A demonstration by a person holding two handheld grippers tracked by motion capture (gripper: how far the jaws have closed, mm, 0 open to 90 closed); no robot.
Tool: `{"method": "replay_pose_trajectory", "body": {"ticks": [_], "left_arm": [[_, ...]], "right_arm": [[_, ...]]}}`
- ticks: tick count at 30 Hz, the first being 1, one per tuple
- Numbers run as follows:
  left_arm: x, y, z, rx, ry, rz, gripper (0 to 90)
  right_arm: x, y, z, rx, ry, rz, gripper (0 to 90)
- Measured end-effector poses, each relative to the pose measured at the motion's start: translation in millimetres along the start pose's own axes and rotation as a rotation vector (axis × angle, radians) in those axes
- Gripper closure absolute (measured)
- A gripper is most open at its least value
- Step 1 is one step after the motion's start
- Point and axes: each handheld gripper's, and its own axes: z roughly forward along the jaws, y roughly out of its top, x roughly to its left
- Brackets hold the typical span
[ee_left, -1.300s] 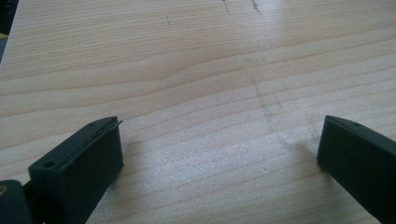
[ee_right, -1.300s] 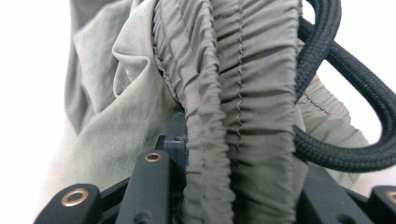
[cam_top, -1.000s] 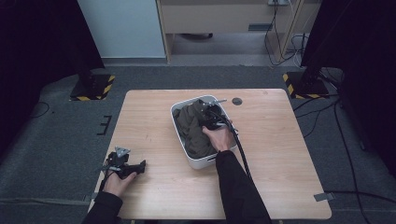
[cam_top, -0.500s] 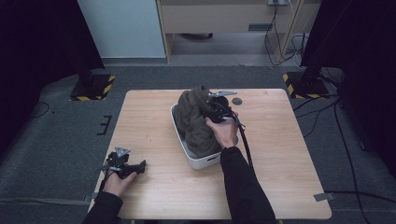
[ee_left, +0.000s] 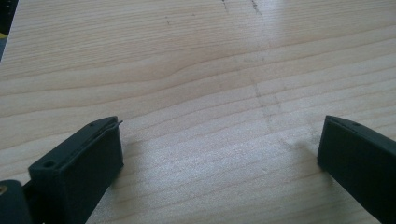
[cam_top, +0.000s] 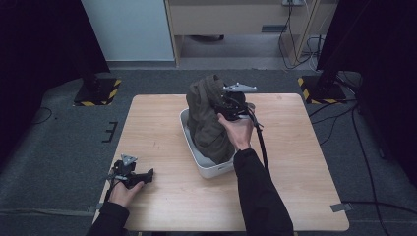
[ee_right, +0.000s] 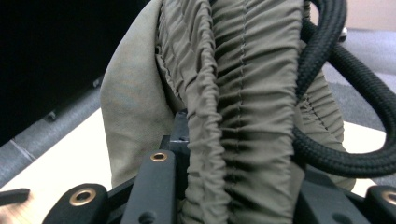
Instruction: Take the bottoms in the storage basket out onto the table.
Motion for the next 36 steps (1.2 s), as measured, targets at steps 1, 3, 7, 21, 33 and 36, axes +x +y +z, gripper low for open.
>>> {"method": "replay_pose_trajectory", "body": {"ticks": [1, 3, 7, 21, 33, 36], "left_arm": [[0.0, 0.0, 0.0, 0.0, 0.0, 0.0, 0.0], [0.0, 0.0, 0.0, 0.0, 0.0, 0.0, 0.0], [0.0, 0.0, 0.0, 0.0, 0.0, 0.0, 0.0], [-0.1, 0.0, 0.0, 0.0, 0.0, 0.0, 0.0], [0.0, 0.1, 0.0, 0.001, 0.0, 0.0, 0.0], [0.0, 0.0, 0.0, 0.001, 0.0, 0.001, 0.0]], "right_arm": [[0.1, 2.0, -2.2, -0.009, 0.002, 0.0, 69.2], [0.7, 5.9, -6.3, -0.024, 0.008, 0.001, 69.2], [1.9, 14.2, -15.1, -0.058, 0.014, 0.001, 69.3], [1.7, 36.0, -44.6, -0.178, 0.014, -0.002, 69.3], [-1.8, 37.0, -60.8, -0.319, 0.006, 0.005, 69.3], [-2.6, 38.6, -67.3, -0.363, 0.002, 0.003, 69.3]]}}
